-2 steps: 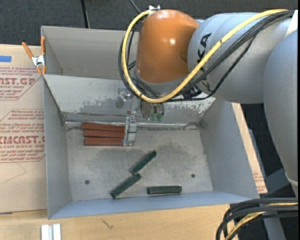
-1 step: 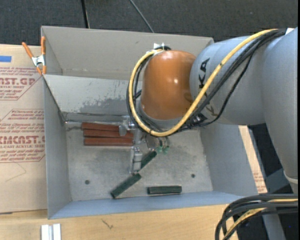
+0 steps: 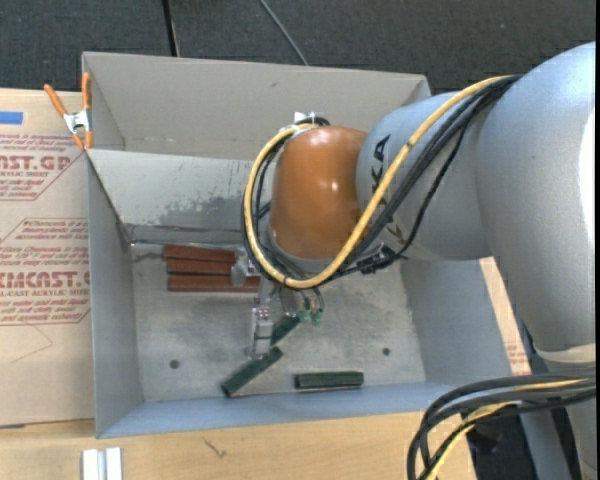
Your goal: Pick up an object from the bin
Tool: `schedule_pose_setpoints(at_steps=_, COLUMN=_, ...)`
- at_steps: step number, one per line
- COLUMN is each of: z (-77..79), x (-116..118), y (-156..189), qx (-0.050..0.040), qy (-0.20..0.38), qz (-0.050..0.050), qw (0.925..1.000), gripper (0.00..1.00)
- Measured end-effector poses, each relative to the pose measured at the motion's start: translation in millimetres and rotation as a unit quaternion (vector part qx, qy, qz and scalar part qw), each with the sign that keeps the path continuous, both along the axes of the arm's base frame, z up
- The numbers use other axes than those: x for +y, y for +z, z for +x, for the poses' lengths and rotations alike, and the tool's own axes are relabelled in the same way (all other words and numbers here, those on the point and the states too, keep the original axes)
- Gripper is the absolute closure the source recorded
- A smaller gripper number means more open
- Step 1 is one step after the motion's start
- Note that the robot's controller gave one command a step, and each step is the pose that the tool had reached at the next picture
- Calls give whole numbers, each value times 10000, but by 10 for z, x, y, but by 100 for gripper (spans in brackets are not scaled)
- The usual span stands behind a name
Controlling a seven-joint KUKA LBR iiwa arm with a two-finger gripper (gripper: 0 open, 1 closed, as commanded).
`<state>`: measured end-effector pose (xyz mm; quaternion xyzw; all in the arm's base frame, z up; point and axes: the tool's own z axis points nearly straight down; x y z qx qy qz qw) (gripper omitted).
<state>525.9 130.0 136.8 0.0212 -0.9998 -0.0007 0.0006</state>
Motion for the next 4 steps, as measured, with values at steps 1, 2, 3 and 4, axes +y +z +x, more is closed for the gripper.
schedule_pose_setpoints(at_steps=1, z=-185, x=46, y=-487, qx=-34, qy=476, qz=0, qw=9989, gripper=0)
schedule_pose_setpoints(at_steps=2, z=-409, x=-71, y=-672, qx=-49, qy=1036, qz=8, qw=9946, gripper=0)
schedule_pose_setpoints(at_steps=3, z=-255, x=-794, y=-671, qx=-11, qy=1786, qz=-2, qw=9839, gripper=100)
schedule_pose_setpoints(at_steps=4, z=-255, x=-794, y=-671, qx=-11, qy=1787, qz=-1, qw=9839, gripper=100)
